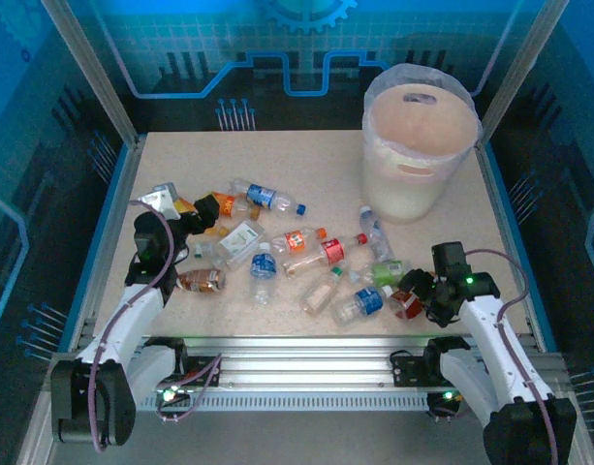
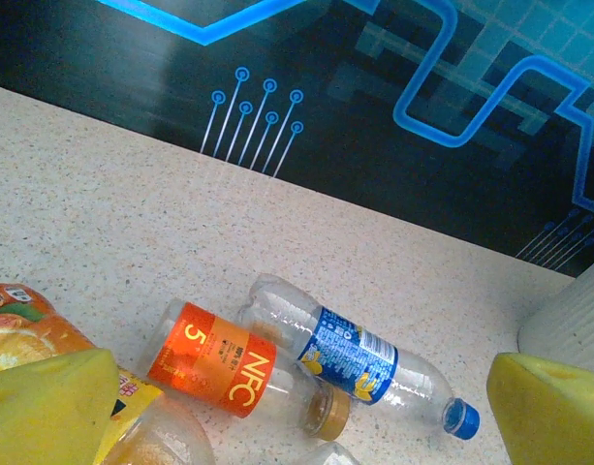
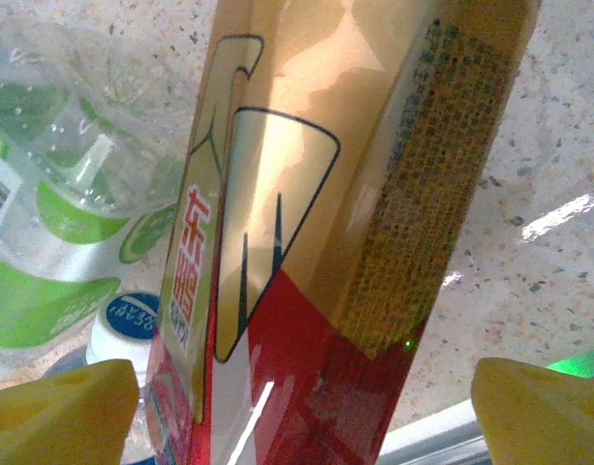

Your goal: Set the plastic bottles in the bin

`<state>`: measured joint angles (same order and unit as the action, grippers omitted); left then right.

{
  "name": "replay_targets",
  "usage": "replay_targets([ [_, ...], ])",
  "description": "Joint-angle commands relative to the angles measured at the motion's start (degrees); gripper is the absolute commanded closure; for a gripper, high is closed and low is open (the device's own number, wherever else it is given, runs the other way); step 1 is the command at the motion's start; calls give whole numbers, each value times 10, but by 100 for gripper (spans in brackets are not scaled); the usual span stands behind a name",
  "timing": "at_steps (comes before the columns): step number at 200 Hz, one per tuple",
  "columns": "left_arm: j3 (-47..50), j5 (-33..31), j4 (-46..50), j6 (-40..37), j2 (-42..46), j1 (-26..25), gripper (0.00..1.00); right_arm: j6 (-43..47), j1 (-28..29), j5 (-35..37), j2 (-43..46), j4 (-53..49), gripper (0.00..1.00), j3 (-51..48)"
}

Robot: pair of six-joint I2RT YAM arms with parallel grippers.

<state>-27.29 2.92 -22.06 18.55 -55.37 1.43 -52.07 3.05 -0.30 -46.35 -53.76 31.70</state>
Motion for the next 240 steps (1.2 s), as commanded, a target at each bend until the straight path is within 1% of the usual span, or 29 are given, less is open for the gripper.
replay_targets([
  [1,-19,15,7,7,5,-3,1,-1,-13,-2,-8,25,14,-14],
  [45,-23,16,13,3,5,-3,1,2,-28,2,-30,40,20,-23],
  [65,-24,16,13,4,5,-3,1,5,-34,3,-37,47,21,-26],
  [127,-27,18,17,1,5,-3,1,4,-51,8,-58,77,21,-35],
  [157,-29,18,20,1,5,-3,1,9,-57,14,-82,89,18,-35],
  [193,-30,19,25,1,8,-3,1,14,-62,19,-100,99,18,-35],
  [210,-31,21,26,0,10,-3,1,17,-65,21,-99,99,21,-33],
  [240,-34,21,31,-1,11,-3,1,30,-69,41,-90,76,32,-11],
])
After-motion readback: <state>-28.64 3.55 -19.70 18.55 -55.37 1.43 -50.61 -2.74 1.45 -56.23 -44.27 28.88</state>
